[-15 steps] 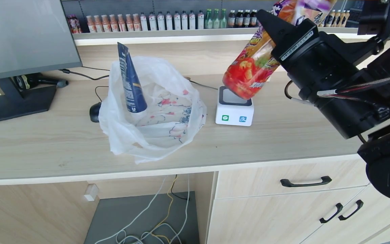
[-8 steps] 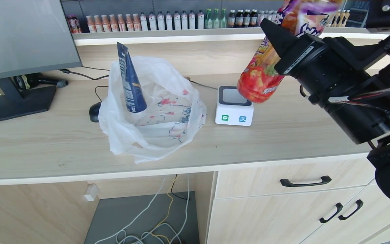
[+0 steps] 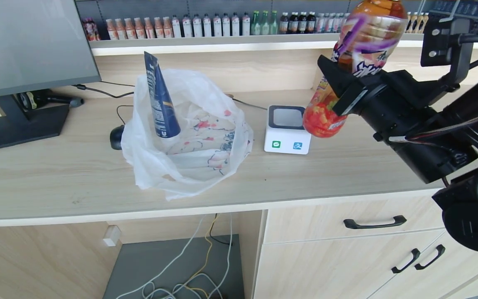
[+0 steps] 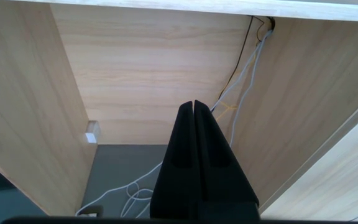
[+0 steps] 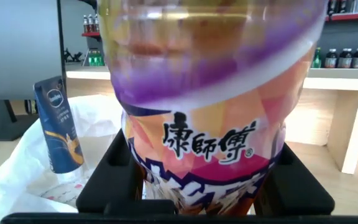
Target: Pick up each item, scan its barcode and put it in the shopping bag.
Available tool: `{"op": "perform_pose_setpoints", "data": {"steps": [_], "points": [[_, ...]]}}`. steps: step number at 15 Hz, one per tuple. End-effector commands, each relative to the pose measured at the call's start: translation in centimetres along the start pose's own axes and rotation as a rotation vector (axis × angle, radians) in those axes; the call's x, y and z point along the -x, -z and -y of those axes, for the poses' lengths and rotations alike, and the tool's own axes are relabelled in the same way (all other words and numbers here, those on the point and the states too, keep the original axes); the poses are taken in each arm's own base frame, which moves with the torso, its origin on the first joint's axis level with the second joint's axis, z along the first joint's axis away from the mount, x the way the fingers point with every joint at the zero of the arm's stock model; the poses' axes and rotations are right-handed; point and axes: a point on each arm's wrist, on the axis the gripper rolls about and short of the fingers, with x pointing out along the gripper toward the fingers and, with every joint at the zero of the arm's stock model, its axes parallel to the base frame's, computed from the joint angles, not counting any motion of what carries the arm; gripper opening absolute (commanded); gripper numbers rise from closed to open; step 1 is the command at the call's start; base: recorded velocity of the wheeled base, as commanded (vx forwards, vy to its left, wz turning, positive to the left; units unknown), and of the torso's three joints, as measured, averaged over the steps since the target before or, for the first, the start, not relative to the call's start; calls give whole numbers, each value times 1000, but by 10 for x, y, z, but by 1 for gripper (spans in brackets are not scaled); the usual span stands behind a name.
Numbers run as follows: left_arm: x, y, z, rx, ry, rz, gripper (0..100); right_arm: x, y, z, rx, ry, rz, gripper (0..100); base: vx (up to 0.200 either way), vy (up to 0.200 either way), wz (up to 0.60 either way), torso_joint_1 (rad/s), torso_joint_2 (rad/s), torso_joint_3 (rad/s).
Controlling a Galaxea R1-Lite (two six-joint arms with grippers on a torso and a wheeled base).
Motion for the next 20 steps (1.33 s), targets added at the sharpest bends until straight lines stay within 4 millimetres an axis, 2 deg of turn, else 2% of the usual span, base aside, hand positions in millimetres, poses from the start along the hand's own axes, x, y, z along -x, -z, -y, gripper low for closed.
{"op": "perform_pose_setpoints", "data": {"steps": [1,5,14,20], "points": [[0,0,0,-1,0,0,0,-1,7,5,14,6,-17,0,0,200,0,2,2,7],[0,0,0,1,0,0,0,-5,16,4,10,5,-34,0,0,200,0,0,0,1],[0,0,0,-4,0,0,0,-3,15,7,1,11,-33,0,0,200,0,0,0,4],[0,0,0,-2,0,0,0,-5,15,14,11,31,-28,0,0,0,0,0,0,0]]}}
